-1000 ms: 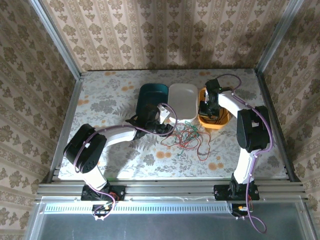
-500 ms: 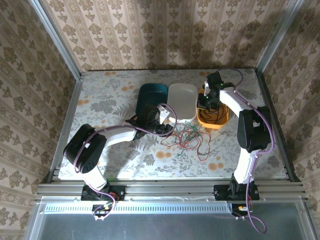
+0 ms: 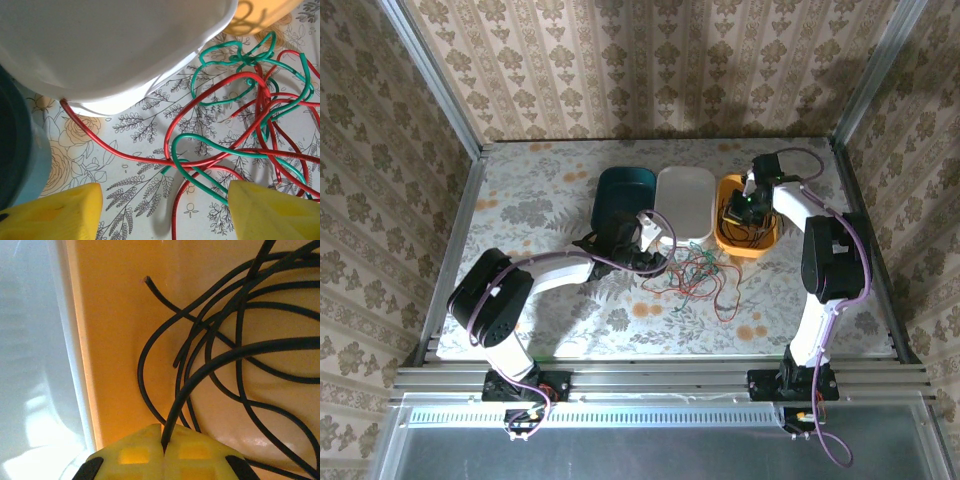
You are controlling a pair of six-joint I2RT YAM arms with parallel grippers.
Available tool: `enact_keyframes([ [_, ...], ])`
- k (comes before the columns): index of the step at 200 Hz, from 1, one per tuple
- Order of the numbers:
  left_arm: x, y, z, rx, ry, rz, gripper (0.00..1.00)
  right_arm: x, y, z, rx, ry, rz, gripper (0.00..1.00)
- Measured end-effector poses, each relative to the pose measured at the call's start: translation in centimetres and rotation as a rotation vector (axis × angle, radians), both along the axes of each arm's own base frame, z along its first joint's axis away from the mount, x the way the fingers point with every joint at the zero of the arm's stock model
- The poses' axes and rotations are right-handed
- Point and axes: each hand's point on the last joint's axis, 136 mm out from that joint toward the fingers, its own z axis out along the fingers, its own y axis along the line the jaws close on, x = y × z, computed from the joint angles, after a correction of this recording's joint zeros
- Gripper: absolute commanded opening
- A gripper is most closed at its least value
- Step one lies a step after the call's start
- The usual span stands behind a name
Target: Untangle the cables
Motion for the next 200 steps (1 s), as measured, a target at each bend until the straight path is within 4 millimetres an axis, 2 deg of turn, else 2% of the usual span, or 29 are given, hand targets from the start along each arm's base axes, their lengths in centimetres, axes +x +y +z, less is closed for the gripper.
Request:
enact_keyframes([
  [44, -0.2, -0.1, -0.1, 0.005, -0.002, -0.008, 0.68, -0.2, 0.4, -0.4, 0.001, 0.012, 0.003, 0.0],
  [100, -0.2, -0.1, -0.1, 0.006, -0.003, -0.01, 0.68, -2.4, 0.2, -4.1, -0.062, 0.15, 0.026, 0.0],
  [143, -0.2, -0.1, -0.1, 0.009, -0.003, -0.012, 0.68, -2.8, -0.2, -4.4, -0.101, 0.185, 0.042, 0.01],
  [158, -0.2, -0.1, 0.0, 0.008, -0.004, -0.013, 0.69, -2.8, -0.2, -4.4, -0.112, 0.194, 0.048, 0.06],
  [176, 0.0, -0.3, 0.3, 0.005, -0.011, -0.014, 0.69, -2.8, -0.2, -4.3, -0.135, 0.193, 0.056, 0.25],
  [200, 0.2, -0.5, 0.7, -0.001, -0.02, -0.017, 0.69, -2.7, -0.1, -3.0, -0.18, 0.143, 0.069, 0.38],
])
